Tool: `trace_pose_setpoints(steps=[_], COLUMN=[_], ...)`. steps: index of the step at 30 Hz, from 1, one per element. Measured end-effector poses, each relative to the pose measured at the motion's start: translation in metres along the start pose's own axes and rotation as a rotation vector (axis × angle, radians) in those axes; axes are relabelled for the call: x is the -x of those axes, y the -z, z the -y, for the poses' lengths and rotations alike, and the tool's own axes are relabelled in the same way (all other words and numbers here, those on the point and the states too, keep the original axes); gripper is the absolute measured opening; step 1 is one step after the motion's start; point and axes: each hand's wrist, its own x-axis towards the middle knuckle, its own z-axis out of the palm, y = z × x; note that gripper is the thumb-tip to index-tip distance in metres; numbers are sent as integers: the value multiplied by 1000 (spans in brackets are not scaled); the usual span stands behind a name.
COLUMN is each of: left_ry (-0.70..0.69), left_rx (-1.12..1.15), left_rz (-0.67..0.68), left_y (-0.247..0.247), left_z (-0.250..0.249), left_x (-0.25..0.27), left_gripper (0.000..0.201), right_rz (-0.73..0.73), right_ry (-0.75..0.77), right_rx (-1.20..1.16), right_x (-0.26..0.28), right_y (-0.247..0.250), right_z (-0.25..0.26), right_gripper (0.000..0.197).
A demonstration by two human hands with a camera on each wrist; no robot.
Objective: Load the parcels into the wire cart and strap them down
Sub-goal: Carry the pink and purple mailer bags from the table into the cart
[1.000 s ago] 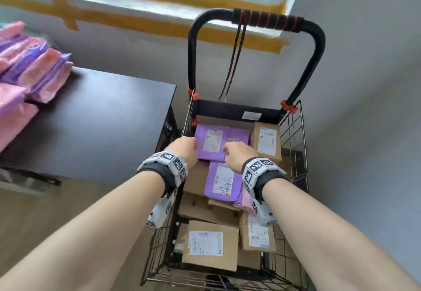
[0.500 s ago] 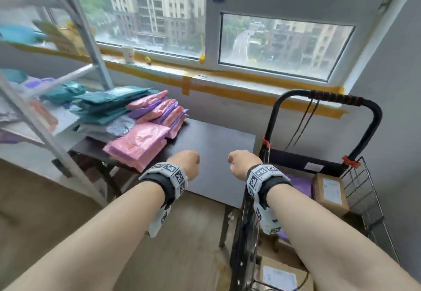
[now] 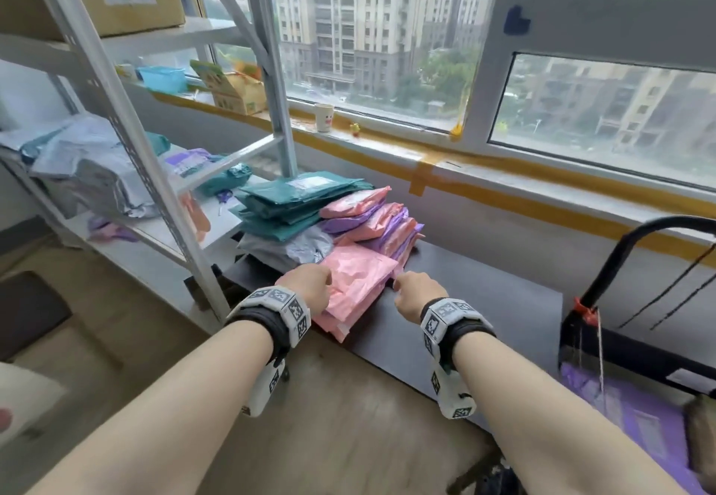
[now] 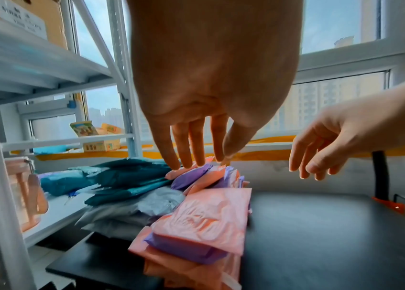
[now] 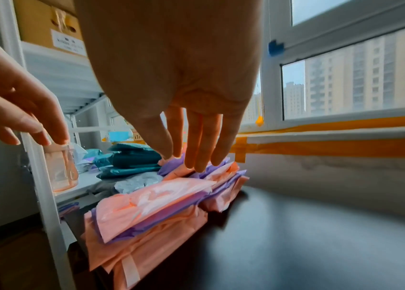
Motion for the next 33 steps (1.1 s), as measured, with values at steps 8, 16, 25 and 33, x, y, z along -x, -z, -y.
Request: trace_pose_setpoints(steps=[8,16,25,33], left_ry=[-4,-14,-143,-145], left_rx=[76,187,332,506], left_rz=[135,248,325,453], left_y=[-21,-58,-62,-70], left_z=[71,110,130,124], left_x=[-93,-160,-197,-200], left_gripper=[38,37,25,25], right_rz=[73,24,-293,-431], right_ry=[-153,-456,-776,-746], right_rx=[-168,-576,-820,-902], right_x=[-76,-96,-94,-70], right_y=[-58,-92,-109,-106], right_z=[20,36,73,82], right_gripper=[37,57,48,39])
